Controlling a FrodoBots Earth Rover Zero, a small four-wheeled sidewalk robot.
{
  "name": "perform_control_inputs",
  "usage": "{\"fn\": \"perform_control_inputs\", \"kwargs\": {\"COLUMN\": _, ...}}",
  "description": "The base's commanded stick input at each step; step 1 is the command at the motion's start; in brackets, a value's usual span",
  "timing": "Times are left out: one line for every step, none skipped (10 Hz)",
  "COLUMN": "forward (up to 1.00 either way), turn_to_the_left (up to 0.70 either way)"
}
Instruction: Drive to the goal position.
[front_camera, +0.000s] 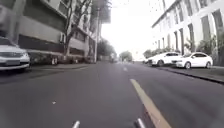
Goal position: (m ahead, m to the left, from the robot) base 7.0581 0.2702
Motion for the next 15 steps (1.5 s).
{"fn": "perform_control_inputs", "kwargs": {"forward": 0.70, "turn_to_the_left": 0.00}}
{"fn": "perform_control_inputs", "kwargs": {"forward": 0.70, "turn_to_the_left": -0.01}}
{"fn": "perform_control_inputs", "kwargs": {"forward": 0.70, "turn_to_the_left": 0.00}}
{"fn": "perform_control_inputs", "kwargs": {"forward": 0.70, "turn_to_the_left": 0.00}}
{"fn": "perform_control_inputs", "kwargs": {"forward": 0.70, "turn_to_the_left": 0.00}}
{"fn": "perform_control_inputs", "kwargs": {"forward": 0.70, "turn_to_the_left": 0.00}}
{"fn": "perform_control_inputs", "kwargs": {"forward": 0.70, "turn_to_the_left": 0.00}}
{"fn": "perform_control_inputs", "kwargs": {"forward": 0.70, "turn_to_the_left": 0.00}}
{"fn": "perform_control_inputs", "kwargs": {"forward": 0.70, "turn_to_the_left": 0.00}}
{"fn": "perform_control_inputs", "kwargs": {"forward": 0.70, "turn_to_the_left": 0.00}}
{"fn": "perform_control_inputs", "kwargs": {"forward": 0.70, "turn_to_the_left": 0.00}}
{"fn": "perform_control_inputs", "kwargs": {"forward": 0.70, "turn_to_the_left": 0.00}}
{"fn": "perform_control_inputs", "kwargs": {"forward": 0.70, "turn_to_the_left": -0.02}}
{"fn": "perform_control_inputs", "kwargs": {"forward": 0.70, "turn_to_the_left": -0.06}}
{"fn": "perform_control_inputs", "kwargs": {"forward": 0.70, "turn_to_the_left": -0.09}}
